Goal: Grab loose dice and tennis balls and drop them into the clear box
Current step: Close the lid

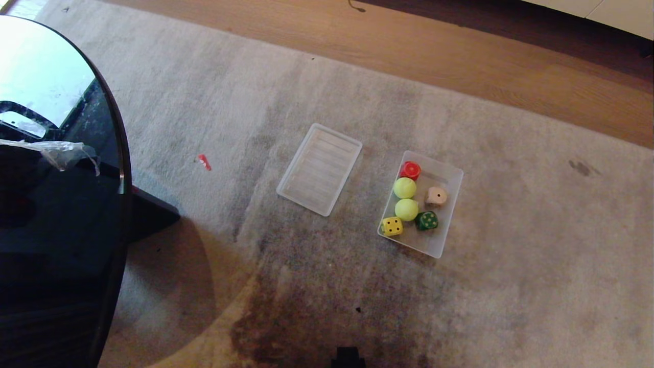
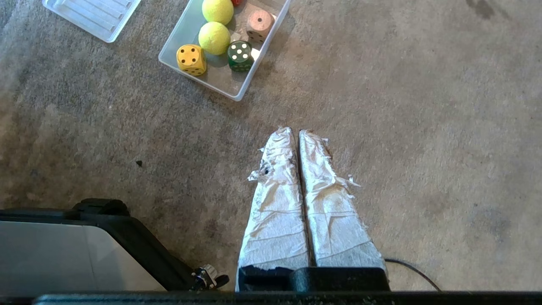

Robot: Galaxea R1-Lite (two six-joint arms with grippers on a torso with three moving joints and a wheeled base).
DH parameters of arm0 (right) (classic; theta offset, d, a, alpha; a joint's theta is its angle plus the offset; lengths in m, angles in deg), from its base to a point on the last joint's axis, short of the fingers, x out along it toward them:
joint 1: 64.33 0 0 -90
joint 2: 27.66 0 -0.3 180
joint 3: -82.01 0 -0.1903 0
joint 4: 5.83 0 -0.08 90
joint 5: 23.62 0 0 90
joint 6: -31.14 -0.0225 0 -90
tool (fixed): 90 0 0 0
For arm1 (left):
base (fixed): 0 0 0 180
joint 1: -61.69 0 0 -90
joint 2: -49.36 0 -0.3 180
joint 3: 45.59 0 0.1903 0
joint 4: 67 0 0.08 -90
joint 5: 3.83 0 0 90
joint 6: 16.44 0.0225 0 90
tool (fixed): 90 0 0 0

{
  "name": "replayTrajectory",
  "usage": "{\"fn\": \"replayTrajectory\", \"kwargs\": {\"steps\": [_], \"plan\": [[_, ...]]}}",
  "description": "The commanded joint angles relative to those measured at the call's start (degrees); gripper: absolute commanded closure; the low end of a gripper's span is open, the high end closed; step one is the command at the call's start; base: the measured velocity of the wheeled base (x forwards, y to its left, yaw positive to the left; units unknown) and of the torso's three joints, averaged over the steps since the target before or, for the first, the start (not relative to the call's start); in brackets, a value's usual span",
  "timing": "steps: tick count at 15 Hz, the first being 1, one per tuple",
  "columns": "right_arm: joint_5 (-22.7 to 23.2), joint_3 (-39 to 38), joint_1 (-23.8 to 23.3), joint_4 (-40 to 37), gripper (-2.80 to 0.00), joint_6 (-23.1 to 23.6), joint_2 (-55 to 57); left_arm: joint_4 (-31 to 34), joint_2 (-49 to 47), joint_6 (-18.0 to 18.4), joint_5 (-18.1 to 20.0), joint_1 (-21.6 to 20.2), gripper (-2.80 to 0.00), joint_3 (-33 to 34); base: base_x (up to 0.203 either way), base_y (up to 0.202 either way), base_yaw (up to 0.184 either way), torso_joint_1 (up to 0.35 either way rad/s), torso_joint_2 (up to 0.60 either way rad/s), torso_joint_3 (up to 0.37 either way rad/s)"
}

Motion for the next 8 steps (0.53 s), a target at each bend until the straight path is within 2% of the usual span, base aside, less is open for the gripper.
{"fn": "replayTrajectory", "kwargs": {"steps": [1, 8], "plan": [[0.0, -0.1, 0.0, 0.0, 0.00, 0.1, 0.2, 0.0, 0.0, 0.0, 0.0, 0.0, 0.00, 0.0, -0.064, 0.000, -0.002, 0.002, 0.01, 0.002], [0.1, -0.1, 0.0, 0.0, 0.00, 0.1, 0.2, 0.0, 0.0, -0.1, 0.0, 0.0, 0.00, 0.0, -0.172, 0.000, 0.001, 0.005, 0.00, 0.001]]}}
